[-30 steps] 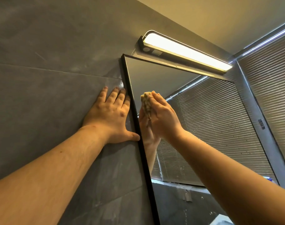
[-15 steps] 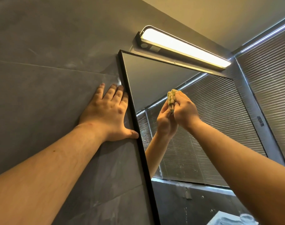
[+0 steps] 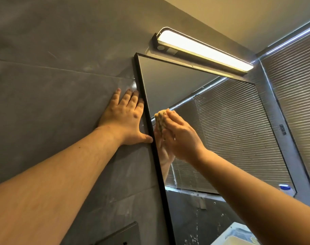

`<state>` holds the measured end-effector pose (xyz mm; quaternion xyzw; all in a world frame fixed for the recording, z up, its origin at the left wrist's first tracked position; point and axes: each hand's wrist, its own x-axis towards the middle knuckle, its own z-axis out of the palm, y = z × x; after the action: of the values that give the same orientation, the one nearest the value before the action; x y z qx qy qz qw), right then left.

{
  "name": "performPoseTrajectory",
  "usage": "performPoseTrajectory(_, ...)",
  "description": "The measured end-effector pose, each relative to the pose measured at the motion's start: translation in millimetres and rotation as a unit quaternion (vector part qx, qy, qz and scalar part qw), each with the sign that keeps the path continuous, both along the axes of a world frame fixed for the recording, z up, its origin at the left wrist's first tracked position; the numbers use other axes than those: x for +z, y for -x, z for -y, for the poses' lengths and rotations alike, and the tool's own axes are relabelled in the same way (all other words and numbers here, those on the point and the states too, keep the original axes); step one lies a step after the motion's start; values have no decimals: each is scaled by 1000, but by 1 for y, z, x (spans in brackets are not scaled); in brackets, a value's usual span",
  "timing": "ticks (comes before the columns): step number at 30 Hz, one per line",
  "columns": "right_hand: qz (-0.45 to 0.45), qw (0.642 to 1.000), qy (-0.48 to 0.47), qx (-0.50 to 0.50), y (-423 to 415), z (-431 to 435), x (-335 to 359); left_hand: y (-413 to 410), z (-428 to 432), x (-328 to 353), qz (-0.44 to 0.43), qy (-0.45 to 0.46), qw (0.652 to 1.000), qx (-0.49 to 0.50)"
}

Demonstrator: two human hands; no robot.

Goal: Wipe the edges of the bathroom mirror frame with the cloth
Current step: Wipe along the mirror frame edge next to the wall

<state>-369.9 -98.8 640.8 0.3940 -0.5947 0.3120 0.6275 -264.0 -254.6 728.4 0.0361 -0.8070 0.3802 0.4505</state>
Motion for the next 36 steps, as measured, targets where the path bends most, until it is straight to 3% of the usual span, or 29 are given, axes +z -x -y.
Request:
performPoseTrajectory(3,-89,995,-28,-19,-6,-4,-31,3,3,-10,11,15,1000,10)
performPoseTrajectory(5,-102,994,-42,-20,-1,-6,-58,4,4,-15,11,17,1000,6)
performPoseTrajectory(10,-66,995,-73,-26,11,-7,-87,5,4,-16,3,15,1000,-2)
performPoseTrajectory(22,34,999,-20,-17,-9,16,10,4,1,-19,-12,8,1000,-18)
performPoseTrajectory(30,41,998,-20,32,-10,9,-64,2,3,-46,11,20,1000,-13)
performPoseTrajectory(36,6,999,44,25,-8,18,-94,2,2,-48,4,29,1000,-11)
